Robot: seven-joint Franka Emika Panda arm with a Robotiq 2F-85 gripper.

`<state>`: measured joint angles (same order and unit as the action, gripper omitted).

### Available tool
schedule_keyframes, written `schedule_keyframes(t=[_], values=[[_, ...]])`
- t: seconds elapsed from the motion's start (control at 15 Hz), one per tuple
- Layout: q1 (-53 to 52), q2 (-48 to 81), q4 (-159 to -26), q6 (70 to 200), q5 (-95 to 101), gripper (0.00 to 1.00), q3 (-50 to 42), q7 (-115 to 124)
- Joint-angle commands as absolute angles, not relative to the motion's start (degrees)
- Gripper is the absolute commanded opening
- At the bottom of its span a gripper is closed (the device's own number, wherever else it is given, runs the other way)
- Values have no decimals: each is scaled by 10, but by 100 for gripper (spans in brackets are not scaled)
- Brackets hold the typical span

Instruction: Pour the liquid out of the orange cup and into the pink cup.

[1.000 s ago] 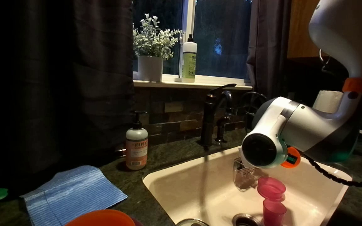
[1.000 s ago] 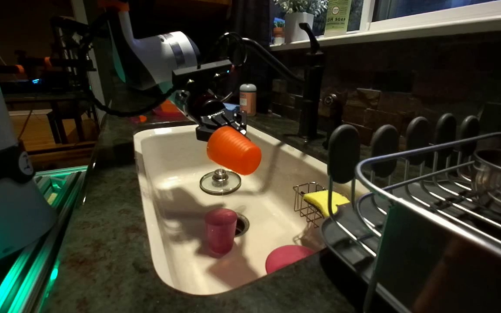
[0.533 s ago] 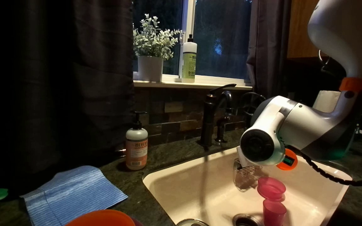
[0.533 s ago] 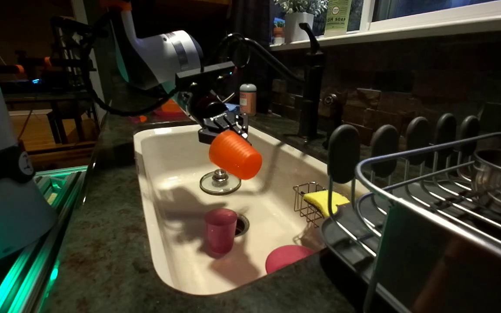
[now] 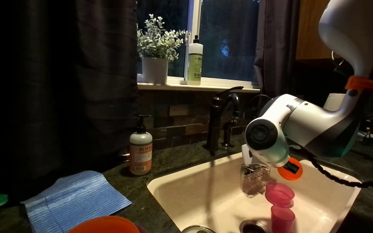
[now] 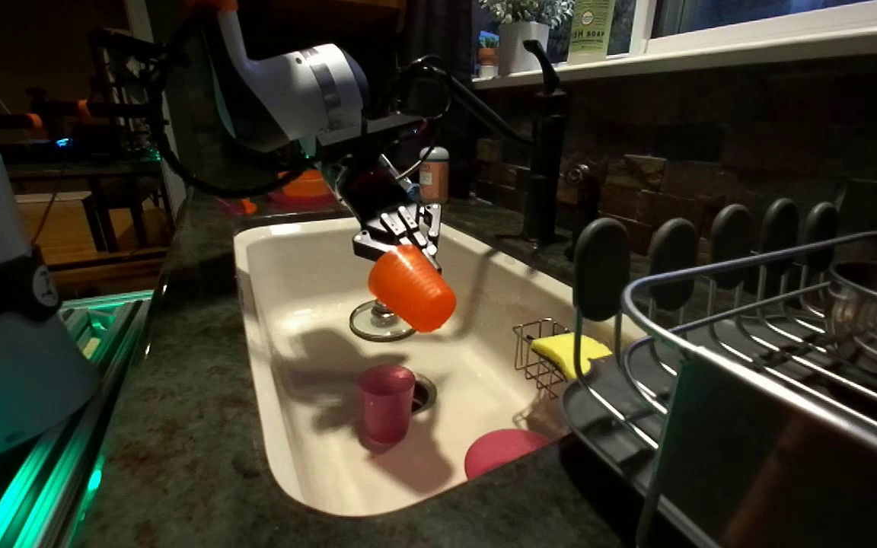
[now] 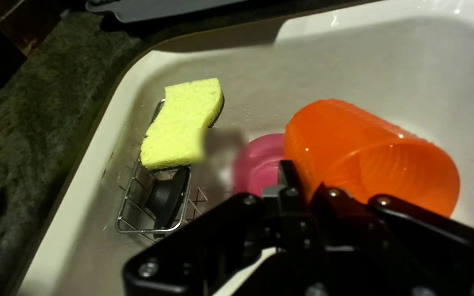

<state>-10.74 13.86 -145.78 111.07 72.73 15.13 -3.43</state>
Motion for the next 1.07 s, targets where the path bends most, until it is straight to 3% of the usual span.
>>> schedule_keyframes(t=[0.0, 0.53, 1.0], values=[[-96, 101, -1473, 1152, 687, 1, 145, -30], [-81, 56, -1489, 1229, 625, 1, 121, -29], [-59, 39, -1507, 1382, 646, 1, 84, -18]])
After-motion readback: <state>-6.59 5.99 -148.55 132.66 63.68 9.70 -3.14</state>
